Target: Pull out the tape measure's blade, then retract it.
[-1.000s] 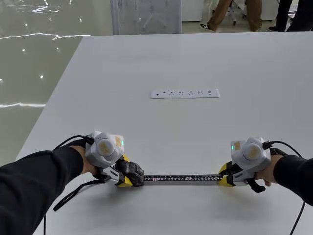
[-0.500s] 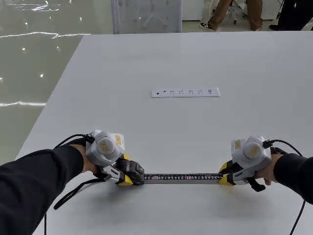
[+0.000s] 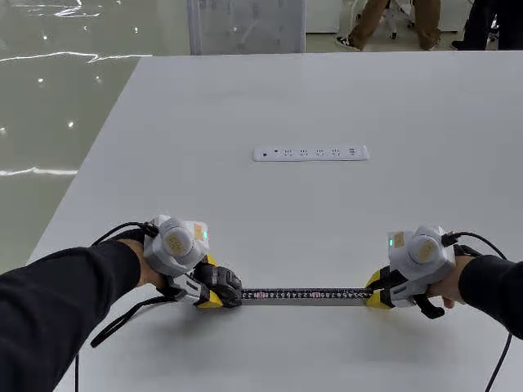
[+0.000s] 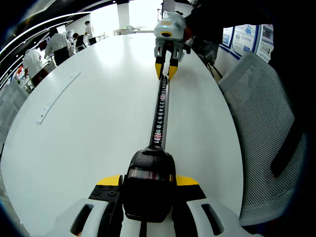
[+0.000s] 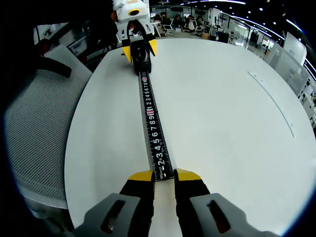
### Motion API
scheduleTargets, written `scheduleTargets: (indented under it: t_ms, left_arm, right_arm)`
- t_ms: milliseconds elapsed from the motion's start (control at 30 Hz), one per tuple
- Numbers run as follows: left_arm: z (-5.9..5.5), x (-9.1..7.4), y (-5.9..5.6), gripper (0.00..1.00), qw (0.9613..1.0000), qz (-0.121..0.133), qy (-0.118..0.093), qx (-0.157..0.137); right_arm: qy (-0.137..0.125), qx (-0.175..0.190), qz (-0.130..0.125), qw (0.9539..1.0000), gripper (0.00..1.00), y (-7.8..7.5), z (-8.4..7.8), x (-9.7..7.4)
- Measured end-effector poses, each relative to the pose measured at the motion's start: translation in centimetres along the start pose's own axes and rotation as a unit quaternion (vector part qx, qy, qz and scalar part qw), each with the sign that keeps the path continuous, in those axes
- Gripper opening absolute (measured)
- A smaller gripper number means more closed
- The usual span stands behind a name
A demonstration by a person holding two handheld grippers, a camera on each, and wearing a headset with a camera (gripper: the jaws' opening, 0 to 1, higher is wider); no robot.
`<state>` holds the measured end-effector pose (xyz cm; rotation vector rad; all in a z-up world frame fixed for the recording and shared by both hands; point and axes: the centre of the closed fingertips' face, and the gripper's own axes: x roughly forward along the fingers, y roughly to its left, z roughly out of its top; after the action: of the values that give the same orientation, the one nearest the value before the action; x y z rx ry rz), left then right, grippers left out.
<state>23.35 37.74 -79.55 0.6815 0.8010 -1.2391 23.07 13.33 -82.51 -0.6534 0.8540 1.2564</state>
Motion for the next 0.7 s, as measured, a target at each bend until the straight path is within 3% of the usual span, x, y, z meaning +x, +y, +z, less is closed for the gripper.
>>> scheduleTargets:
  t_ms: [533,700]
  left_arm:
    - [0.06,0.0,-0.02,0.34,1.0,0.002,-0.005,-0.003]
    - [0.2,-0.07,0.06,0.35,0.9998,0.007,-0.018,-0.007]
  right_arm:
    - [0.0,0.003,0.0,1.0,0.12,0.02,0.06,0.0]
    - [0.006,0.005,-0.004,1.0,0.12,0.02,0.18,0.07]
